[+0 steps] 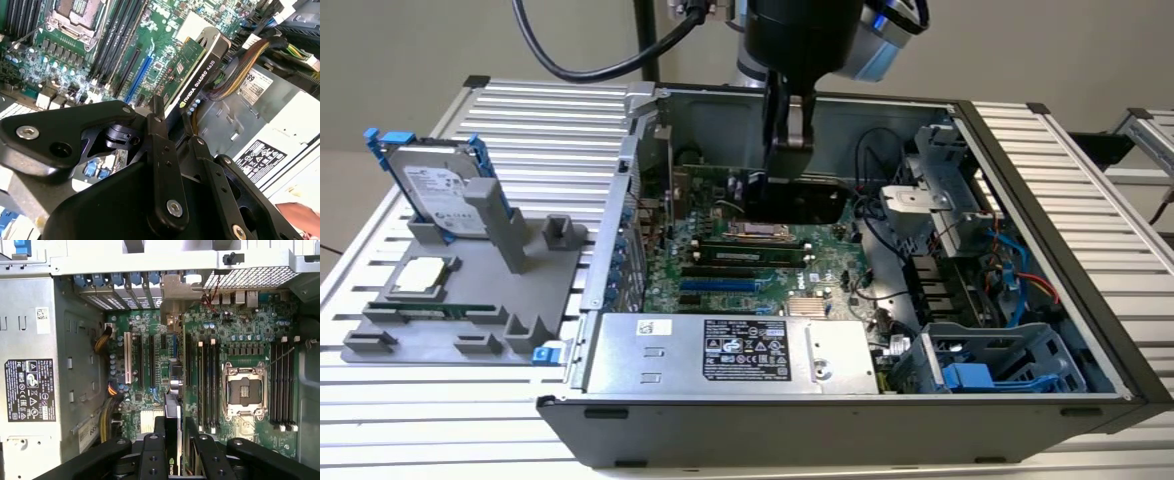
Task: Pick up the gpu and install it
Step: 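Insert the gpu into the slot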
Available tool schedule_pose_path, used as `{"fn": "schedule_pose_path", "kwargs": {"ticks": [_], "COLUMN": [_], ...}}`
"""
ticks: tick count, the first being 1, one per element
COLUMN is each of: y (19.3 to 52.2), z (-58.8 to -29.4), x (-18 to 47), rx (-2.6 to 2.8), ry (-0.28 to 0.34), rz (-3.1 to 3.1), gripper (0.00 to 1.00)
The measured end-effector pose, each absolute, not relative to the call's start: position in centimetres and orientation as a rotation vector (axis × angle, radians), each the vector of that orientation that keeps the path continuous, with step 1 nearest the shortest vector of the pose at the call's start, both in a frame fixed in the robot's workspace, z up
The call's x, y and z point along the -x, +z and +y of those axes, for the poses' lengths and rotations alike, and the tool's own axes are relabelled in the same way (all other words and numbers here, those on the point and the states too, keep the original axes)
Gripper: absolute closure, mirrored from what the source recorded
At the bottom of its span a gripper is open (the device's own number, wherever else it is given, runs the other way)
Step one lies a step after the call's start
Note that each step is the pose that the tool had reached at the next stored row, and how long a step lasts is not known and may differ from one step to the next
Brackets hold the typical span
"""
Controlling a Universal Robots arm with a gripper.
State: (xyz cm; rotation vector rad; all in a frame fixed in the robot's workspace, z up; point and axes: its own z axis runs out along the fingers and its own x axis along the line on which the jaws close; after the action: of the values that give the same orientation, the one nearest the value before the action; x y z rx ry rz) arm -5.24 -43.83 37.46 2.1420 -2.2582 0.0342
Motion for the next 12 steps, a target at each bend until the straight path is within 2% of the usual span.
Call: {"fn": "schedule_pose_path", "kwargs": {"ticks": [12], "y": [36.97], "z": [-43.79], "x": [5.24], "rx": [-2.134], "ry": [0.052], "rz": [-2.250], "gripper": [1.00]}}
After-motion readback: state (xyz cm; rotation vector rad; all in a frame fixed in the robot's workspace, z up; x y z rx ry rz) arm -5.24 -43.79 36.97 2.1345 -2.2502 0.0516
